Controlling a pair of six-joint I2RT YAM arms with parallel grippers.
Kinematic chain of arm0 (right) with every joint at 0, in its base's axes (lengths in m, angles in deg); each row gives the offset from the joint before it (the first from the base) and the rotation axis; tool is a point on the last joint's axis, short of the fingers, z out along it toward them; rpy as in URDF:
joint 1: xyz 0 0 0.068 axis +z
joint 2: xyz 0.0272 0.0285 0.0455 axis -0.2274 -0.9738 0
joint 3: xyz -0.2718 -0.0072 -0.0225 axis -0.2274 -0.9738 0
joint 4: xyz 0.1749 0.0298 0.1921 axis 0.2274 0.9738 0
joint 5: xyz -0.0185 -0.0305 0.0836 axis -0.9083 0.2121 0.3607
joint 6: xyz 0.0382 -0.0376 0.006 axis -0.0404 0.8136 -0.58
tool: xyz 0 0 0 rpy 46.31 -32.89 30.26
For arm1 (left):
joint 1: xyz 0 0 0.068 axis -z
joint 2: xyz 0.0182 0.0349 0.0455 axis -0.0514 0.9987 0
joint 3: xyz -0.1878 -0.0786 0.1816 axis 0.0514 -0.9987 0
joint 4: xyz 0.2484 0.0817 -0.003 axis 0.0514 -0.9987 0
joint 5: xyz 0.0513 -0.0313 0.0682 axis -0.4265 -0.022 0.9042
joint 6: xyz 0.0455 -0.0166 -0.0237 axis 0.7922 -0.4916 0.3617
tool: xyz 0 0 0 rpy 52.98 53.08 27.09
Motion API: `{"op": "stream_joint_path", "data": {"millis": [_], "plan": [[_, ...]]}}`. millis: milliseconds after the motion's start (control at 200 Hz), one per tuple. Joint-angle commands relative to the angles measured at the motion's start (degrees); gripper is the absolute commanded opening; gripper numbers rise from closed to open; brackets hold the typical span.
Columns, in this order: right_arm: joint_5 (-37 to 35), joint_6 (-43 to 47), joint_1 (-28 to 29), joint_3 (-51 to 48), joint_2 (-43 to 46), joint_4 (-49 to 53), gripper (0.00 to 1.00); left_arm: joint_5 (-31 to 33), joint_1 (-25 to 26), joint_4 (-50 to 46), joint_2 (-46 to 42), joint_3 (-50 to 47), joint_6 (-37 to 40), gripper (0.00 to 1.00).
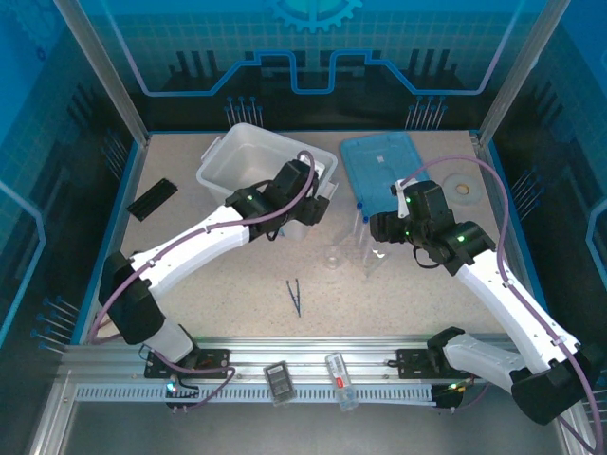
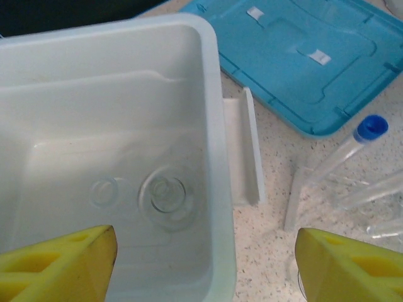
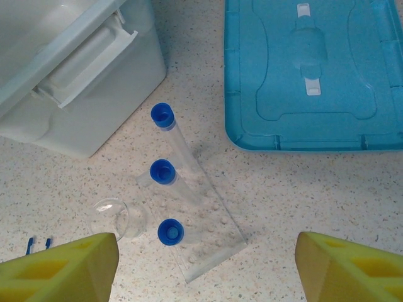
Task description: Organize the chemistry lab equipment
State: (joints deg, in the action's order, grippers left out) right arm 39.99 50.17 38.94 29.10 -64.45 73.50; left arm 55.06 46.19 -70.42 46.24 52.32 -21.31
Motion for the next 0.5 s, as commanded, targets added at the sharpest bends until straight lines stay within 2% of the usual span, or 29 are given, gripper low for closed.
{"op": "stream_joint_path", "data": {"millis": [0, 160, 290, 495], "plan": [[-0.99, -0.51, -0.41, -0.03, 0.43, -0.13, 0.76, 0.27, 1.05, 0.55, -1.64, -2.51, -2.32, 0.75], [-1.19, -0.45, -0.48, 0.11, 0.16, -0.08, 0.77, 0.36, 4.39, 1.48, -1.56, -4.27, -4.18, 0.75], [-1.9, -0.9, -0.49, 0.08, 0.08, -0.04, 0.83, 0.52, 7.06, 2.74, -0.8, -5.78, -5.55, 0.76], [-2.07, -0.9, -0.49, 0.07, -0.19, 0.31, 0.84, 0.1, 10.31, 3.97, 1.92, -7.08, -9.32, 0.77]]}}
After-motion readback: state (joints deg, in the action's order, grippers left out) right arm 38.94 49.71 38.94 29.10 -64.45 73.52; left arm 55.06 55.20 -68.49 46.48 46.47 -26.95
